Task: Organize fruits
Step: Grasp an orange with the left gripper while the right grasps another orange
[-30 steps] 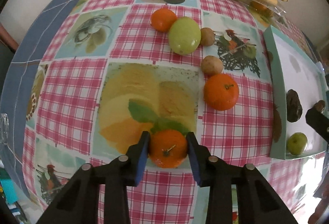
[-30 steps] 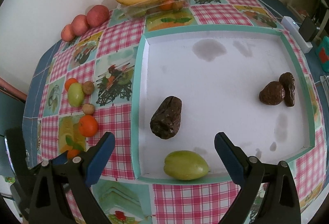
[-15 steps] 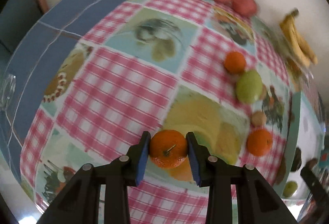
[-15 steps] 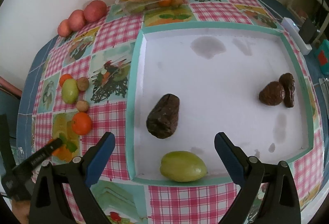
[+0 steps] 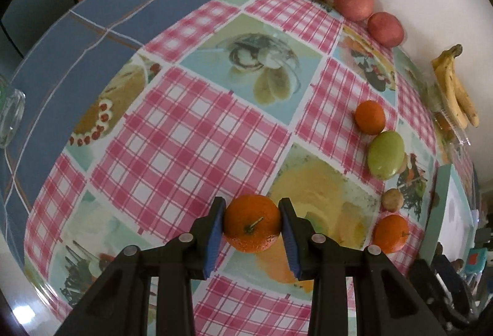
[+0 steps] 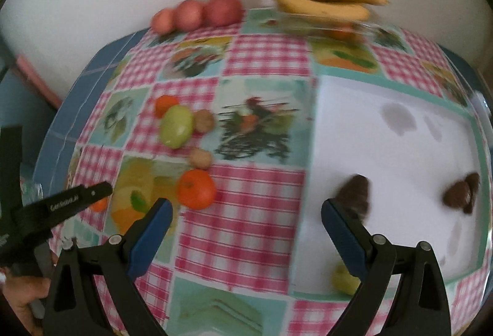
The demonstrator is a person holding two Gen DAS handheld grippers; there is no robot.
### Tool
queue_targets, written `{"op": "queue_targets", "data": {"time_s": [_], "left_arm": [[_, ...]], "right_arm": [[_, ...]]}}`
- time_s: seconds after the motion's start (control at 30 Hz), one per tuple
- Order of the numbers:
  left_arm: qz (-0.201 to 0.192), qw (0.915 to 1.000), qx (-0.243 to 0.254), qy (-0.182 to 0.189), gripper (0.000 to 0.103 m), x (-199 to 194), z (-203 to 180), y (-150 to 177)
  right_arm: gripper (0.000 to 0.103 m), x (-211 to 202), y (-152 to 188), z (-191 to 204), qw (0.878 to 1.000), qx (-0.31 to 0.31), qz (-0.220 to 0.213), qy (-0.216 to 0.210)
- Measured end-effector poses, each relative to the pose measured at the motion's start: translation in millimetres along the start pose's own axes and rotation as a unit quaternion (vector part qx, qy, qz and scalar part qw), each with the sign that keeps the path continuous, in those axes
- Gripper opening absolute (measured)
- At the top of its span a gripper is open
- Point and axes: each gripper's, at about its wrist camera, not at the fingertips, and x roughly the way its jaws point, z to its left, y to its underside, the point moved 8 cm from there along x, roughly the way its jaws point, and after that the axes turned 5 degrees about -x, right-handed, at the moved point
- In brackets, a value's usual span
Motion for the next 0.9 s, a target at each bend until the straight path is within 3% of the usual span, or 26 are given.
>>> {"op": "queue_targets", "data": {"time_s": [0.2,0.37,0.5,0.9], "left_arm": [[-0.005,1.0,-0.006,-0.002,0.037,2.7,-0.3,-4.1],[-0.005,1.0,-0.005,-0.005,0.037,1.1,1.3,-3.4],[-0.005,0.9999,0.0,-0.009,0.038,2.9,-1.2,-3.7],[-0.008,0.9996,0.014,-0.024,0.038,9.6,-6.5,-5.4]], "right_arm": [[0.097,25.9,3.3,23.1,0.999,-0.028,0.02,-0.003],[0.097,50.9,15.0,33.0,0.996,-0.07,0.051,0.024],[0.097,62.3,19.0,30.0,0.996,-0.062,0.065,0.026],[0.096,72.7,6.4,29.3,0.996,-0.062,0.05,0.047]]}}
